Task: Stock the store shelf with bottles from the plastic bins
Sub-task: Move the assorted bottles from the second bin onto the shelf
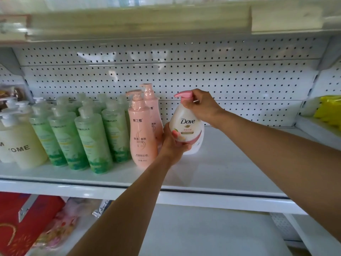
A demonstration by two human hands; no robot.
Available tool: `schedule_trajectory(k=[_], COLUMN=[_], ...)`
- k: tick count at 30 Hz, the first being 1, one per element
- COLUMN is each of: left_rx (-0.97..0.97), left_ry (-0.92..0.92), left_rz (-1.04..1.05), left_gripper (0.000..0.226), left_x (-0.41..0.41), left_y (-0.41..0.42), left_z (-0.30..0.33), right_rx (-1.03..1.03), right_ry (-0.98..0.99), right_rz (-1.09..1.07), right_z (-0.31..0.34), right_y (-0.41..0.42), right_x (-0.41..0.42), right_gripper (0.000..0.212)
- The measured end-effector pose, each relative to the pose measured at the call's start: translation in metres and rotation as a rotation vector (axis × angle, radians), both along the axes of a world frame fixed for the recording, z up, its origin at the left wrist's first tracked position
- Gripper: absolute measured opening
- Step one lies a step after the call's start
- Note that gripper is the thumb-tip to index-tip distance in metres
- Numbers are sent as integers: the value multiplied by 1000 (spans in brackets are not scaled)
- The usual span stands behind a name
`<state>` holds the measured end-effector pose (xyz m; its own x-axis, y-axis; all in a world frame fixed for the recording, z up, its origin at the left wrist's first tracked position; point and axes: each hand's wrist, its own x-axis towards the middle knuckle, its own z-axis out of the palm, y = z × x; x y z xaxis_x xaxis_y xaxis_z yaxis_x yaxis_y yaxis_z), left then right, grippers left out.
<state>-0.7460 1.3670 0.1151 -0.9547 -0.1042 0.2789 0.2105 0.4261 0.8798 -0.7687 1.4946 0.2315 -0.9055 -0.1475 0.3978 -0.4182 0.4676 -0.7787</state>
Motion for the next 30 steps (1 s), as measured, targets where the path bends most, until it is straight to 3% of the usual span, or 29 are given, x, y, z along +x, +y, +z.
schedule_trajectory(k=[4, 7, 9, 11, 13, 19, 30], left_rx=[-74, -51, -97, -302, -408, -558, -492], left_ry=[-71, -113, -120, -65, 21, 153, 198], left_rz=[96, 26, 35, 102, 108, 29, -71], left_gripper=[85, 90, 82, 63, 56, 52, 28], left_x=[7, 14, 23, 35, 48, 90, 183], left_y=[2, 2, 1, 0, -2, -11, -21], left_z=[3, 13, 19, 22, 20, 17, -27], right_rx=[26, 68, 213, 441, 544, 605, 607], right_ry=[22, 22, 49, 103, 143, 149, 102], right_rz=[-37, -83, -186, -329, -374, -384, -357], right_z=[-2, -2, -2, -2, -4, -27, -111], right_y=[-6, -5, -3, 2, 7, 22, 57], right_x=[7, 16, 24, 37, 53, 110, 219], right_gripper=[22, 26, 32, 41, 45, 36, 31])
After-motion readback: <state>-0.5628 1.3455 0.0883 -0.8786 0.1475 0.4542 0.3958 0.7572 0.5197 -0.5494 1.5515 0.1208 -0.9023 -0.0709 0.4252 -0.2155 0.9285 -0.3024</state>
